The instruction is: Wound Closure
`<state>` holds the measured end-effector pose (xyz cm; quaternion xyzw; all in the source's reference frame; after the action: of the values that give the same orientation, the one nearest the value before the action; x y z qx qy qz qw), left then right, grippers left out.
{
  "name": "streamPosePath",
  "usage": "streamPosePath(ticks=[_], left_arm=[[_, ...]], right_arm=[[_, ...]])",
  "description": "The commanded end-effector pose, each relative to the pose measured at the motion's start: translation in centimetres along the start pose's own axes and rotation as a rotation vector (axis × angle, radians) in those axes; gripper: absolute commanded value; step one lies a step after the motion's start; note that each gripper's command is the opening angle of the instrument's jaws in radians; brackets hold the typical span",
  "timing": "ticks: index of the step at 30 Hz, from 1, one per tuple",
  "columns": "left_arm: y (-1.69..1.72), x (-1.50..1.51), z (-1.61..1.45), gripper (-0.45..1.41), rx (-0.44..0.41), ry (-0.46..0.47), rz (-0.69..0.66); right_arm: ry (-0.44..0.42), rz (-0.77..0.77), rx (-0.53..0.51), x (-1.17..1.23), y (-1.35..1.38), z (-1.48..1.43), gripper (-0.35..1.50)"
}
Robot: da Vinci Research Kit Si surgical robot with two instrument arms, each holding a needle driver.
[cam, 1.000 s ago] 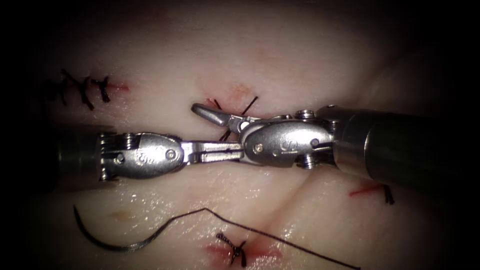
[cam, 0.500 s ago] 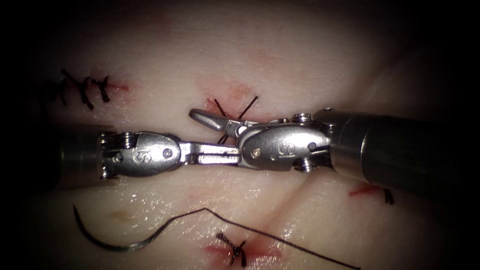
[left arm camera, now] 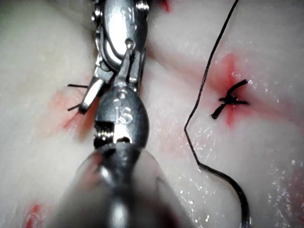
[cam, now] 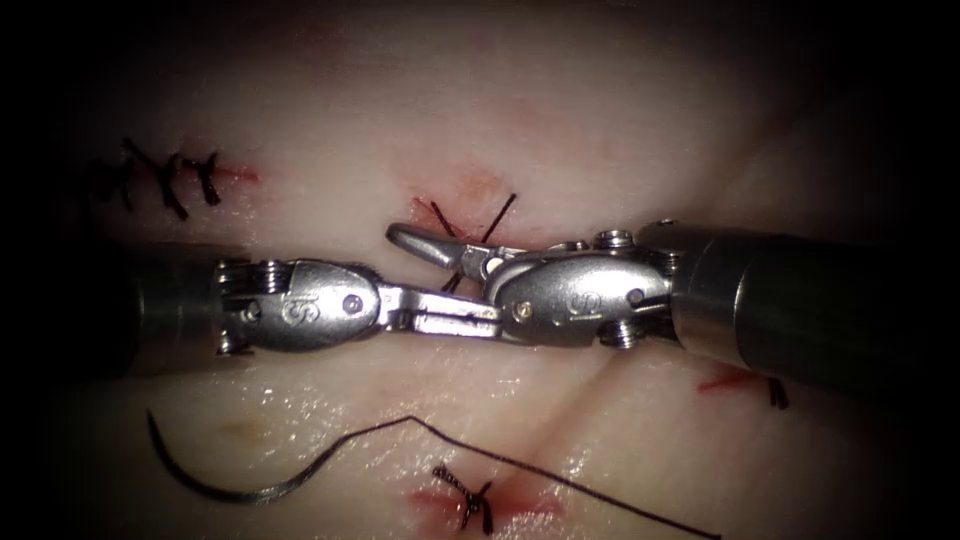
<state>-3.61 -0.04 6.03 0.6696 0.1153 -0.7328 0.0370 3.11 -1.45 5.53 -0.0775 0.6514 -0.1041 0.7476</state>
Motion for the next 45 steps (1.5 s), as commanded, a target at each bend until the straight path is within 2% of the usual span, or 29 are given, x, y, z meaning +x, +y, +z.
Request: streamPosePath(ticks=[1,14,17,18,19,20,30,32,33,35,41,45], left_arm=[[-0.03,-0.04,0.07,-0.45,0.0,0.003,0.0],[-0.03,-0.04,0.08,-0.45,-0.018,0.005,-0.006],[-0.04,-0.05,0.09,-0.45,-0.018,0.006,-0.006],[-0.04,-0.05,0.1,-0.45,-0.018,0.006,-0.006],[-0.04,-0.05,0.1,-0.45,-0.018,0.006,-0.006],[-0.04,-0.05,0.1,-0.45,-0.018,0.006,-0.012],[-0.04,-0.05,0.09,-0.45,-0.013,0.0,-0.016],[0.0,-0.04,0.06,-0.45,-0.01,-0.007,-0.016],[0.02,-0.03,0.04,-0.45,-0.009,-0.01,-0.015],[0.09,-0.01,-0.02,-0.45,-0.008,-0.018,-0.014],[0.38,-0.01,-0.27,-0.45,0.013,-0.077,-0.002],[0.59,-0.11,-0.44,-0.45,0.02,-0.111,0.012]], right_arm=[[0.005,-0.002,-0.001,-0.04,0.01,0.13,1.11],[0.02,-0.005,-0.002,-0.04,0.03,0.24,1.06],[0.021,-0.006,0.009,-0.04,0.03,0.23,0.76],[0.02,-0.006,0.015,-0.04,0.02,0.23,0.51],[0.019,-0.007,0.028,-0.04,0.01,0.22,0.02],[0.019,-0.008,0.038,-0.03,0.0,0.21,-0.35],[0.015,-0.009,0.062,0.01,-0.03,0.16,-0.35],[0.001,0.033,0.045,0.01,-0.02,0.12,0.73],[-0.006,0.062,0.032,0.01,-0.03,0.09,0.98],[-0.02,0.108,0.007,0.02,-0.06,-0.01,1.28],[-0.078,0.146,-0.042,0.06,-0.17,-0.53,1.45],[-0.096,0.182,-0.058,0.1,-0.25,-0.98,1.43]])
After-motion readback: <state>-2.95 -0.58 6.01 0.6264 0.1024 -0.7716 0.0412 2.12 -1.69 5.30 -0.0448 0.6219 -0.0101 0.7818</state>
